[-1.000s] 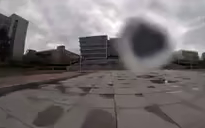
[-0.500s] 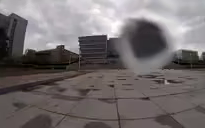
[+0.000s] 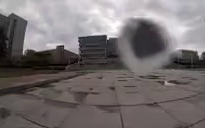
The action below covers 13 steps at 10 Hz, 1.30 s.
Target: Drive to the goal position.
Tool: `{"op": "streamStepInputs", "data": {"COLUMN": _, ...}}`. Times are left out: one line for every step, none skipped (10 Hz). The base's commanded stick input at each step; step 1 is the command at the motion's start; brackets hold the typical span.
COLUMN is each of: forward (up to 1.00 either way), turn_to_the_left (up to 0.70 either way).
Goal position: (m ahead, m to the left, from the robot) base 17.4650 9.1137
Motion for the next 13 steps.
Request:
{"op": "streamStepInputs", "data": {"forward": 0.70, "turn_to_the_left": 0.00}}
{"op": "streamStepInputs", "data": {"forward": 0.70, "turn_to_the_left": 0.00}}
{"op": "streamStepInputs", "data": {"forward": 0.70, "turn_to_the_left": 0.00}}
{"op": "streamStepInputs", "data": {"forward": 0.70, "turn_to_the_left": 0.00}}
{"op": "streamStepInputs", "data": {"forward": 0.70, "turn_to_the_left": 0.00}}
{"op": "streamStepInputs", "data": {"forward": 0.70, "turn_to_the_left": 0.00}}
{"op": "streamStepInputs", "data": {"forward": 0.70, "turn_to_the_left": 0.00}}
{"op": "streamStepInputs", "data": {"forward": 0.70, "turn_to_the_left": 0.00}}
{"op": "streamStepInputs", "data": {"forward": 0.70, "turn_to_the_left": 0.00}}
{"op": "streamStepInputs", "data": {"forward": 0.70, "turn_to_the_left": 0.00}}
{"op": "streamStepInputs", "data": {"forward": 0.70, "turn_to_the_left": 0.00}}
{"op": "streamStepInputs", "data": {"forward": 0.70, "turn_to_the_left": 0.00}}
{"op": "streamStepInputs", "data": {"forward": 0.70, "turn_to_the_left": 0.00}}
